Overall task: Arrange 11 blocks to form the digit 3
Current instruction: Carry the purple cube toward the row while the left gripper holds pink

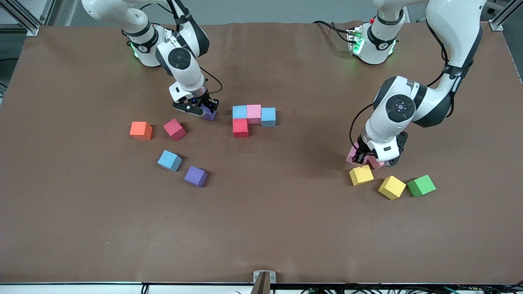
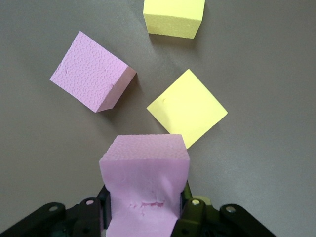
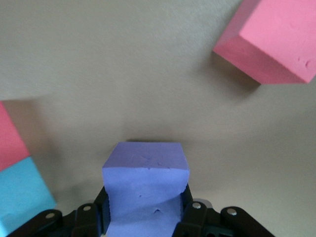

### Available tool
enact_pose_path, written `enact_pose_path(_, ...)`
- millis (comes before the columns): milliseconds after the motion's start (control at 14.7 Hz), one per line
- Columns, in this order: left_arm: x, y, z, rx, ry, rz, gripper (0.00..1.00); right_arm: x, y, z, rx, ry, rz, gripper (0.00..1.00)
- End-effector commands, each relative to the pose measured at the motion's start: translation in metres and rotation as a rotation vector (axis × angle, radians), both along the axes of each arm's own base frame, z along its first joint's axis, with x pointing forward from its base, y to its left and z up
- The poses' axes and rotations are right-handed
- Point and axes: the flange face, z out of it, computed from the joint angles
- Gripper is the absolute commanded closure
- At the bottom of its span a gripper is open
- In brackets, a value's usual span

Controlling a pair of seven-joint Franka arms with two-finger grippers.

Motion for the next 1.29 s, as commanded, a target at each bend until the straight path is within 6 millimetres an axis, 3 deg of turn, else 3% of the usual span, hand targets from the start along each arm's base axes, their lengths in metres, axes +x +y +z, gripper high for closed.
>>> enact_pose_path(0,0.003,-0.004,0.003,0.0,0.004,0.012,0.68,0.037,0.013,0.044,0.008,0.005,0.007,1.0)
enact_pose_path(136,0.003,-0.004,0.003,0.0,0.004,0.011,0.68,0.063,0.024,0.07,0.032,-0.017,0.096,1.0)
enact_pose_path(340,0.003,-0.004,0.003,0.0,0.004,0.012,0.68,0.101,0.054,0.084,0.054,-0.055,0.181,1.0)
enact_pose_path(680,0.003,-0.004,0.002,0.0,0.006,0.011,0.68,0.165,0.109,0.079,0.051,-0.061,0.26,1.0)
enact_pose_path(1020,0.006,-0.006,0.0,-0.007,0.009,0.014,0.67,0.185,0.126,0.05,0.048,-0.066,0.314,1.0)
enact_pose_path(1224,0.003,-0.014,-0.006,-0.011,0.02,-0.002,0.67,0.182,0.131,0.033,0.034,-0.049,0.332,1.0)
